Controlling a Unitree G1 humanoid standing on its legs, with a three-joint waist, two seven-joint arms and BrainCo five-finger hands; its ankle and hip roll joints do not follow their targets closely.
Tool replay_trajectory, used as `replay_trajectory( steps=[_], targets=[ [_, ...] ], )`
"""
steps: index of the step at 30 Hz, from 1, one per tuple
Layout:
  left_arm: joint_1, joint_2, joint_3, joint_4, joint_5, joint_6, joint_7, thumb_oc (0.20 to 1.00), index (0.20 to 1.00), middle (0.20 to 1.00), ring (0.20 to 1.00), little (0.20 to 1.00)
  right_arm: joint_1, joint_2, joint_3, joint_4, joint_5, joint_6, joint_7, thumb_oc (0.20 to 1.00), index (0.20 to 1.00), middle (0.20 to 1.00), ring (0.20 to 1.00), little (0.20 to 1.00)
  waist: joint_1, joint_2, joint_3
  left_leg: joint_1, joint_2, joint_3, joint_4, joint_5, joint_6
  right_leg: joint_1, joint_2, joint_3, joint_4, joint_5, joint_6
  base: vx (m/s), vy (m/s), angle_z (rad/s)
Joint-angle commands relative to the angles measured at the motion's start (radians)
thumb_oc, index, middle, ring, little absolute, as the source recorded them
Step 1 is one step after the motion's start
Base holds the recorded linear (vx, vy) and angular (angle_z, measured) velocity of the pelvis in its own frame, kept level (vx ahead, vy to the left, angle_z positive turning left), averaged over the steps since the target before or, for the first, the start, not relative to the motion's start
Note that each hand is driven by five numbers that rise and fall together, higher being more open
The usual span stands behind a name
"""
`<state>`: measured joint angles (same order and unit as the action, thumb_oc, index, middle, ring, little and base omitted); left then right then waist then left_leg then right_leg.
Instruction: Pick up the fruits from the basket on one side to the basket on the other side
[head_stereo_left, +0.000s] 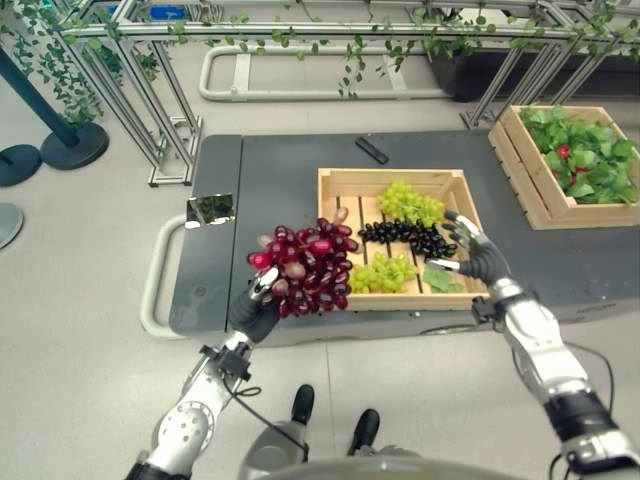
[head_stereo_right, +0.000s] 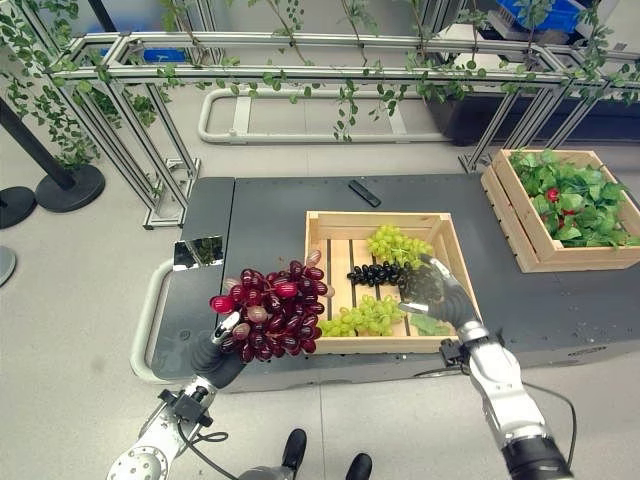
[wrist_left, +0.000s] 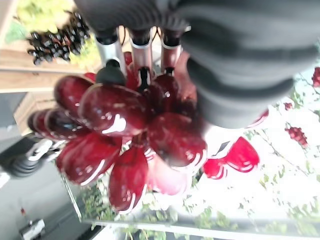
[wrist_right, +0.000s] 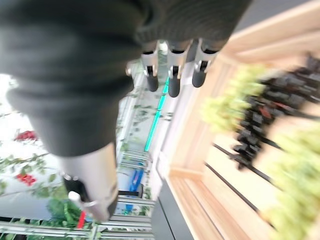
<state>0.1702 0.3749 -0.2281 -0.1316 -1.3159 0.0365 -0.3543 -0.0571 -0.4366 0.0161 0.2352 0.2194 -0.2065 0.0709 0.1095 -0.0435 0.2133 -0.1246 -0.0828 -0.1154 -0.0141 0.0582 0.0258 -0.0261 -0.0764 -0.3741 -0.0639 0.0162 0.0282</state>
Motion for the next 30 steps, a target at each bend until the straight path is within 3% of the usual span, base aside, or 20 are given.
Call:
replay_trajectory(
  steps=[1,5,17,21,22,23,24,26,27,28,29,30],
  targets=[
    [0.016,-0.052,0.072,-0.043,0.002,-0.034,-0.061,0.200,0.200,0.200,0.200,0.200,0.036,0.004,-0.021,-0.041,0.075,-0.071,0.004,1.000,1.000,1.000,1.000,1.000,-0.012,-0.016,-0.078,-0.012,-0.013,0.023,0.068,-0.065,-0.008,-0.026,-0.109,-0.010,0.062,0.029,0.085,0.01,-0.003,0.12],
    [0.023,-0.087,0.095,-0.029,0.013,-0.052,-0.050,0.200,0.200,0.200,0.200,0.200,0.084,0.044,-0.033,-0.085,0.135,-0.078,0.022,1.000,1.000,1.000,1.000,1.000,-0.024,0.000,-0.080,-0.016,-0.017,0.020,0.065,-0.057,-0.008,-0.027,-0.117,-0.016,0.059,0.033,0.087,0.00,0.002,0.11],
    [0.025,-0.165,0.121,-0.029,0.023,-0.066,-0.045,0.200,0.200,0.200,0.200,0.200,0.078,0.009,-0.069,-0.111,0.104,-0.056,0.013,1.000,1.000,1.000,1.000,1.000,-0.021,0.058,-0.078,-0.004,-0.021,-0.009,0.099,-0.067,-0.022,0.015,-0.135,-0.036,0.068,0.008,0.073,0.00,-0.036,0.07],
    [0.009,-0.177,0.123,-0.034,0.035,-0.074,-0.038,0.200,0.200,0.200,0.200,0.200,0.082,-0.014,-0.097,-0.117,0.083,-0.054,-0.004,1.000,1.000,1.000,1.000,1.000,-0.007,0.092,-0.058,-0.009,-0.006,-0.086,0.091,-0.038,-0.045,0.032,-0.137,-0.086,0.113,-0.035,0.054,-0.04,-0.120,0.47],
    [-0.011,-0.182,0.121,-0.022,0.035,-0.077,-0.032,0.200,0.200,0.200,0.200,0.200,0.098,-0.023,-0.125,-0.122,0.085,-0.055,-0.016,1.000,1.000,1.000,1.000,1.000,-0.003,0.105,-0.041,-0.019,0.021,-0.138,0.067,-0.013,-0.080,0.041,-0.139,-0.118,0.164,-0.090,0.047,0.01,-0.120,0.53],
    [-0.012,-0.183,0.120,-0.022,0.035,-0.078,-0.032,0.200,0.200,0.200,0.200,0.200,0.098,-0.023,-0.126,-0.122,0.085,-0.055,-0.016,1.000,1.000,1.000,1.000,1.000,-0.005,0.106,-0.039,-0.016,0.022,-0.141,0.065,-0.013,-0.082,0.042,-0.140,-0.121,0.168,-0.095,0.046,-0.04,-0.117,0.84],
    [-0.027,-0.186,0.124,-0.017,0.041,-0.085,-0.024,0.200,0.200,0.200,0.200,0.200,0.108,-0.032,-0.144,-0.125,0.080,-0.055,-0.025,1.000,1.000,1.000,1.000,1.000,-0.007,0.116,-0.024,-0.040,0.034,-0.155,0.056,0.021,-0.098,0.036,-0.157,-0.154,0.204,-0.113,0.045,-0.10,0.019,0.84],
    [-0.031,-0.200,0.153,-0.013,0.046,-0.098,-0.014,0.200,0.200,0.200,0.200,0.200,0.124,-0.046,-0.178,-0.142,0.056,-0.051,-0.033,1.000,1.000,1.000,1.000,1.000,-0.039,0.117,-0.009,-0.066,0.068,-0.071,0.057,0.032,-0.099,0.022,-0.191,-0.188,0.246,-0.121,0.054,-0.11,0.038,1.20],
    [-0.021,-0.217,0.189,-0.005,0.044,-0.105,-0.013,0.200,0.200,0.200,0.200,0.200,0.130,-0.051,-0.187,-0.136,0.026,-0.047,-0.034,1.000,1.000,1.000,1.000,1.000,-0.055,0.117,-0.017,-0.037,0.101,0.042,0.064,0.001,-0.073,0.011,-0.204,-0.197,0.258,-0.123,0.047,-0.06,0.015,1.06],
    [-0.020,-0.218,0.190,-0.006,0.045,-0.105,-0.013,0.200,0.200,0.200,0.200,0.200,0.130,-0.051,-0.185,-0.136,0.025,-0.046,-0.035,1.000,1.000,1.000,1.000,1.000,-0.053,0.117,-0.016,-0.035,0.102,0.046,0.065,-0.001,-0.072,0.009,-0.205,-0.193,0.261,-0.125,0.047,-0.12,-0.030,0.71],
    [-0.016,-0.227,0.216,-0.009,0.045,-0.106,-0.012,0.200,0.200,0.200,0.200,0.200,0.141,-0.047,-0.202,-0.133,0.008,-0.041,-0.038,1.000,1.000,1.000,1.000,1.000,-0.064,0.110,-0.021,-0.011,0.135,0.165,0.110,-0.038,-0.060,0.003,-0.219,-0.218,0.267,-0.127,0.034,-0.08,-0.035,0.36],
    [-0.016,-0.227,0.217,-0.009,0.045,-0.106,-0.011,0.200,0.200,0.200,0.200,0.200,0.141,-0.047,-0.201,-0.133,0.008,-0.041,-0.038,1.000,1.000,1.000,1.000,1.000,-0.064,0.110,-0.021,-0.012,0.135,0.166,0.114,-0.041,-0.060,0.003,-0.219,-0.216,0.268,-0.128,0.033,-0.13,-0.098,0.57]
  ],
)
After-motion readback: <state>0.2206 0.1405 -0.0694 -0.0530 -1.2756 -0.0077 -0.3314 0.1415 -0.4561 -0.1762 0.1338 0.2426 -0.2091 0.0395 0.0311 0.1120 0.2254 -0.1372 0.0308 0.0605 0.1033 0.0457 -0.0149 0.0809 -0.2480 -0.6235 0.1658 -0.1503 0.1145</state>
